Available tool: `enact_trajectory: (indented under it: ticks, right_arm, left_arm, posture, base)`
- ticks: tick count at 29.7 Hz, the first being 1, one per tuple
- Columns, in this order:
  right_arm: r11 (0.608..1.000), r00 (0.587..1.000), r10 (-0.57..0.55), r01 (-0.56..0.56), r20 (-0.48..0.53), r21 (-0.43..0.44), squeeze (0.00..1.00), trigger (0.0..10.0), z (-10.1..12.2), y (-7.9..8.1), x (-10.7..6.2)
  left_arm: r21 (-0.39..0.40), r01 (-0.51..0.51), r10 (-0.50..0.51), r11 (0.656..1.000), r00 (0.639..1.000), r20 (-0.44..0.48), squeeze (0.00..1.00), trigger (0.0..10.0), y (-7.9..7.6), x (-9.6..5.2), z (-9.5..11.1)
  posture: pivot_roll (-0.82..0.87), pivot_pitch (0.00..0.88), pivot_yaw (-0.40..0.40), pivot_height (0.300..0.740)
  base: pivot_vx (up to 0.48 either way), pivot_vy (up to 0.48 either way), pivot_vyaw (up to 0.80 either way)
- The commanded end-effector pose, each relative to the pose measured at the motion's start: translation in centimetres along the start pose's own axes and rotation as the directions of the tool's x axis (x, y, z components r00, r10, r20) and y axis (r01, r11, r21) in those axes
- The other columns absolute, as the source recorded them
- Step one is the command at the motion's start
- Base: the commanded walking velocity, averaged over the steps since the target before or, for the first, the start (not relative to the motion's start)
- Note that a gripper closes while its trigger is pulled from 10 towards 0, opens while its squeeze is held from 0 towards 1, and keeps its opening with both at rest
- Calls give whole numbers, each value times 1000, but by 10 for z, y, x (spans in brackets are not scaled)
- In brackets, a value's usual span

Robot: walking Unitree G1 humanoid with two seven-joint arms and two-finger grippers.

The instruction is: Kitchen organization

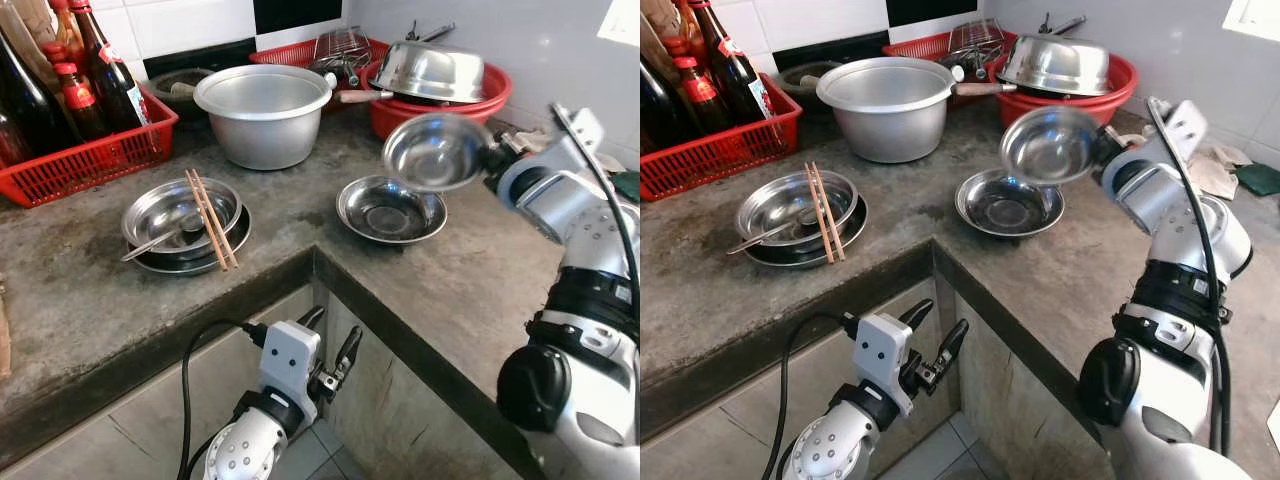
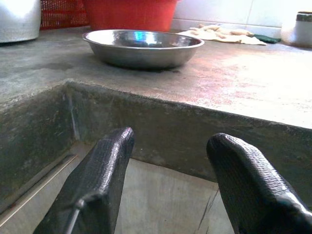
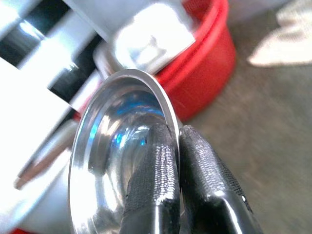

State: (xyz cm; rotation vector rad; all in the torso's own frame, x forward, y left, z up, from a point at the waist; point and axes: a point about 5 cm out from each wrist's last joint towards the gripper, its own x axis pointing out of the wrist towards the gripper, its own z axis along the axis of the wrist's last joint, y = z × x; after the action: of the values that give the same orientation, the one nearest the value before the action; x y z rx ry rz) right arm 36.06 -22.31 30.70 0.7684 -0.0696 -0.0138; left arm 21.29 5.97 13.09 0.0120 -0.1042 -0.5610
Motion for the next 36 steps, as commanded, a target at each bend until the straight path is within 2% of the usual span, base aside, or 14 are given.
enact_trajectory:
  ticks: [1, 3, 7, 10, 13, 16, 19, 21, 23, 25, 31, 32, 34, 36]
  right_arm:
    - [1000, 996, 7, -9, 89, 20, 0, 0, 6, 1, -8]
    - [1000, 993, -2, 1, 119, 14, 0, 0, 4, 1, -13]
    - [994, 984, -14, 34, 177, -108, 0, 0, 0, -2, -24]
    - [973, 982, -90, 122, 165, -198, 0, 0, -2, -12, -28]
    - [971, 979, -156, 177, 130, -164, 0, 0, 8, -28, -27]
    - [976, 982, -150, 165, 114, -141, 0, 0, 15, -33, -27]
    - [954, 977, -199, 210, 71, -214, 0, 0, 23, -44, -28]
    - [941, 967, -245, 256, 77, -222, 0, 0, 31, -52, -29]
    - [915, 945, -326, 323, 30, -240, 0, 0, 33, -63, -31]
    - [904, 937, -348, 335, -3, -266, 0, 0, 31, -66, -32]
    - [910, 923, -369, 334, -112, -245, 0, 0, 25, -75, -34]
    - [913, 922, -366, 329, -128, -239, 0, 4627, 24, -76, -34]
    - [907, 910, -385, 343, -154, -243, 0, 10000, 23, -80, -34]
    - [897, 898, -409, 362, -163, -254, 0, 10000, 22, -84, -35]
  left_arm:
    - [9, 7, -7, 1000, 1000, 5, 0, 10000, 0, 0, 1]
    - [10, 6, -6, 1000, 1000, 4, 0, 10000, 0, 0, 1]
    - [10, 5, -5, 1000, 1000, 2, 0, 10000, 1, 0, 1]
    - [10, 4, -4, 1000, 1000, 2, 0, 10000, 1, 0, 1]
    - [10, 4, -4, 1000, 1000, 2, 0, 10000, 1, 1, 1]
    - [11, 5, -5, 1000, 1000, 2, 0, 10000, 1, 1, 1]
    - [10, 3, -3, 1000, 1000, 3, 0, 10000, 1, 2, 1]
    - [11, 3, -3, 1000, 1000, 3, 0, 10000, 2, 2, 1]
    - [12, 3, -3, 1000, 1000, 3, 0, 10000, 2, 2, 1]
    - [12, 3, -3, 1000, 1000, 3, 0, 10000, 2, 2, 1]
    - [12, 3, -3, 1000, 1000, 4, 0, 10000, 2, 3, 1]
    - [12, 2, -2, 1000, 1000, 3, 0, 10000, 2, 2, 1]
    - [11, 3, -3, 1000, 1000, 3, 0, 10000, 2, 2, 1]
    - [13, 3, -3, 1000, 1000, 3, 0, 10000, 2, 2, 1]
  posture:
    - [190, 63, -36, 740]
    - [187, 67, -33, 740]
    - [188, 75, -29, 740]
    - [189, 77, -29, 740]
    - [181, 76, -28, 740]
    - [180, 78, -24, 740]
    - [178, 79, -29, 740]
    - [176, 79, -28, 740]
    - [177, 79, -28, 740]
    - [177, 79, -28, 740]
    - [176, 81, -25, 740]
    - [174, 80, -22, 740]
    - [174, 80, -22, 740]
    - [174, 80, -22, 740]
  base:
    - [0, 0, 0]
    - [0, 0, 0]
    - [0, 0, 0]
    - [0, 0, 0]
    - [0, 0, 0]
    - [0, 0, 0]
    - [0, 0, 0]
    - [0, 0, 0]
    - [0, 0, 0]
    - [0, 0, 0]
    - [0, 0, 0]
    - [0, 0, 0]
    - [0, 0, 0]
    - [0, 0, 0]
